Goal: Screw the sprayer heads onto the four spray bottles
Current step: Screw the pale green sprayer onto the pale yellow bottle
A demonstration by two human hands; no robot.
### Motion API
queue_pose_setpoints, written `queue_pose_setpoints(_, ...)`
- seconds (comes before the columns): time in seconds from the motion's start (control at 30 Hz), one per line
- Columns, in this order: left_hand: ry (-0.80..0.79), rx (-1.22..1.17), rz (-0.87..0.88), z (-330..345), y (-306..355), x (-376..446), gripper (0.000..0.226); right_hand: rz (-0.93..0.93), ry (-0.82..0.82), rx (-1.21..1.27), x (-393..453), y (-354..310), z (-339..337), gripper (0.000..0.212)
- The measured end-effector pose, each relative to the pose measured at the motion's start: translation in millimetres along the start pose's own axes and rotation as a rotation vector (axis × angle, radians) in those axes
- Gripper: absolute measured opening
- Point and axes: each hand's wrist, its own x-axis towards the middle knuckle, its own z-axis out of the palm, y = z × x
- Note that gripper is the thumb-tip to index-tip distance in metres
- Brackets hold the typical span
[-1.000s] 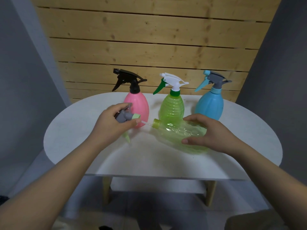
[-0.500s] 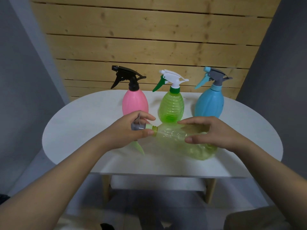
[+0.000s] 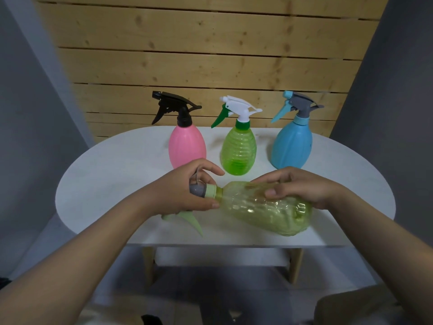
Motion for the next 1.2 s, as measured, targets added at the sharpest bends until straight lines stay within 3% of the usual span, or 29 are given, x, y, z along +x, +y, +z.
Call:
queue_pose_setpoints(0.33, 0.010, -0.035, -0.048, 4.1, -7.2, 1.1, 0.038, 0.148, -0.033, 0.123, 7.2, 13.3, 6.6, 0.036)
queue_pose_setpoints(0.5, 0.126, -0.106, -0.215, -5.4, -21.1, 4.8, 0.034, 0.045, 0.174, 0.159, 6.8, 8.9, 9.5, 0.052)
queue_pose_setpoints(0.63, 0.252, -0.286, -0.313, -16.4, -29.7, 3.1, 0.042, -0.081, 0.235, 0.301, 4.3, 11.6, 8.0, 0.067)
queue_pose_setpoints(0.73, 0.241, -0.308, -0.306, -15.1, -23.3, -0.5, 0.057, -0.108, 0.277, 0.282, 5.4, 13.0, 6.4, 0.052)
queue_pose_setpoints(0.83, 0.238, -0.249, -0.256, -7.2, -10.8, -3.5, 0.055, -0.023, 0.314, 0.255, 3.9, 11.1, 3.8, 0.045)
queue_pose_setpoints(0.93, 0.222, -0.155, -0.190, -1.9, -4.9, -4.8, 0.040, 0.110, 0.318, 0.180, 4.3, 13.2, 3.9, 0.079)
queue_pose_setpoints(1.0, 0.238, -0.112, -0.162, -1.5, -4.5, -5.0, 0.034, 0.155, 0.298, 0.177, 5.4, 15.4, 6.4, 0.088)
queue_pose_setpoints(1.2, 0.213, -0.085, -0.161, -1.7, -11.7, -6.8, 0.032, 0.266, 0.216, 0.193, 4.8, 17.5, 10.4, 0.076)
